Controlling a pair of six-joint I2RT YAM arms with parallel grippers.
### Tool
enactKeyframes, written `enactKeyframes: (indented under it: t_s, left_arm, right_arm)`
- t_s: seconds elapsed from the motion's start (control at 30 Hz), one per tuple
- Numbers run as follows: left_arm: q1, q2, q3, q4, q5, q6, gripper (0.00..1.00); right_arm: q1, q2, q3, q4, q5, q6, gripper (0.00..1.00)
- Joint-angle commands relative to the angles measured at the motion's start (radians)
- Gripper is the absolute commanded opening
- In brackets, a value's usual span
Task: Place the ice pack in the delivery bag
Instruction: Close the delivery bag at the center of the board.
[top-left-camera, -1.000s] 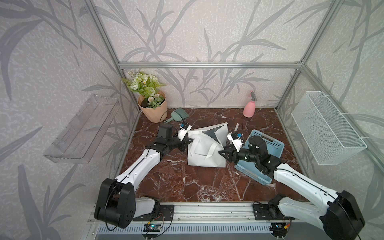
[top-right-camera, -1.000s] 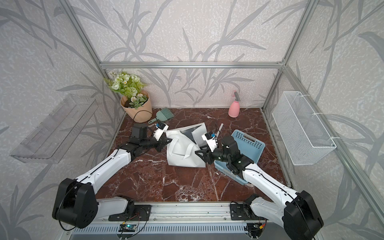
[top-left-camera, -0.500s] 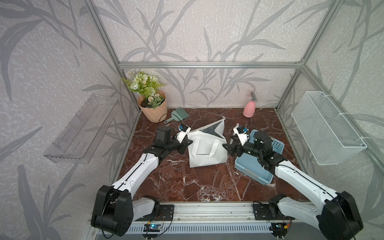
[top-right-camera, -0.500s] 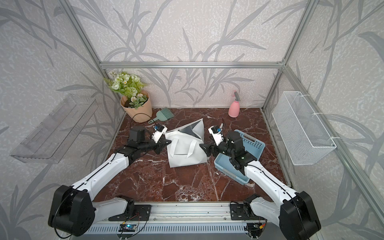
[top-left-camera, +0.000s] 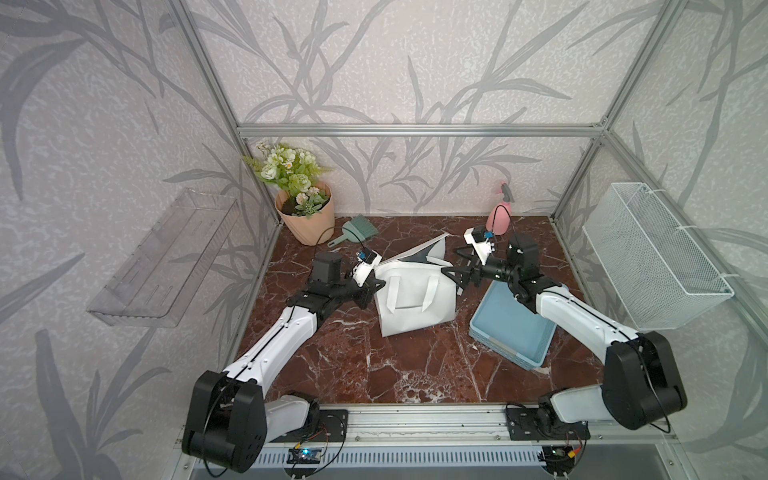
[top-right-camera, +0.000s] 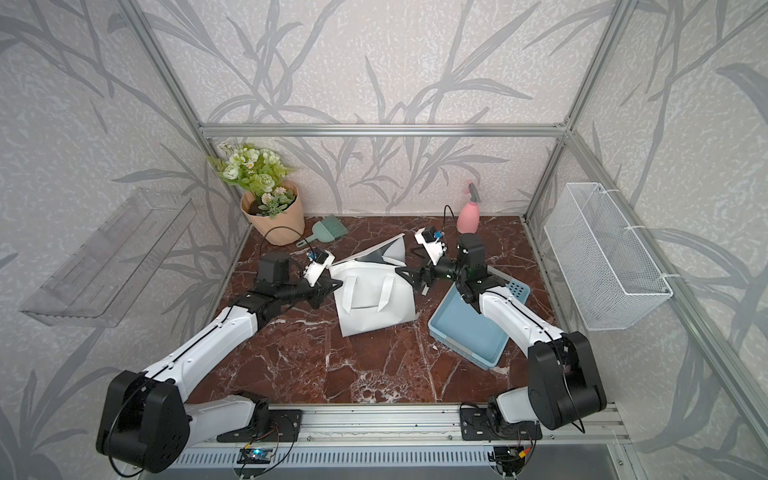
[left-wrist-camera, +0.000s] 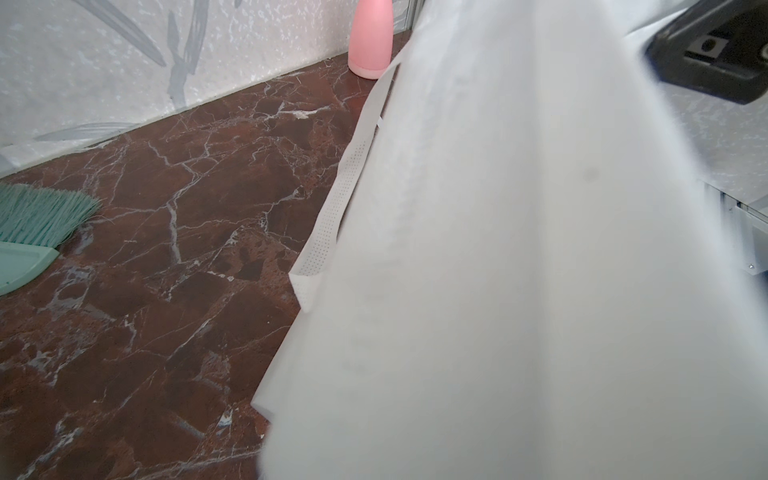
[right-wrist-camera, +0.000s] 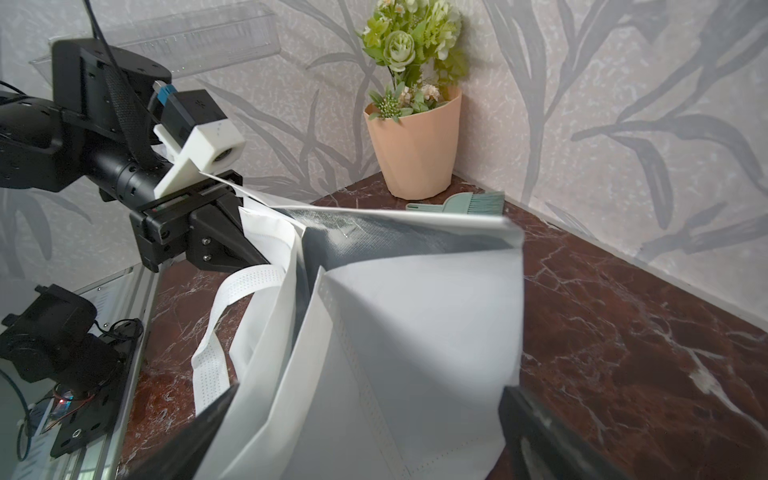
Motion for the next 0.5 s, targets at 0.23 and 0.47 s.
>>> enactKeyframes:
  t_s: [0.23, 0.47]
  left_arm:
    - [0.004, 0.005, 0.027, -0.011, 0.019, 0.022, 0.0]
    - [0.004, 0.013, 0.037, -0.02, 0.009, 0.023, 0.0]
  right_arm:
    - [-0.004, 0.097, 0.147, -0.033, -0.123, -0.057, 0.96]
    - [-0.02, 0.111, 0.155, -0.084, -0.123, -0.099, 0.96]
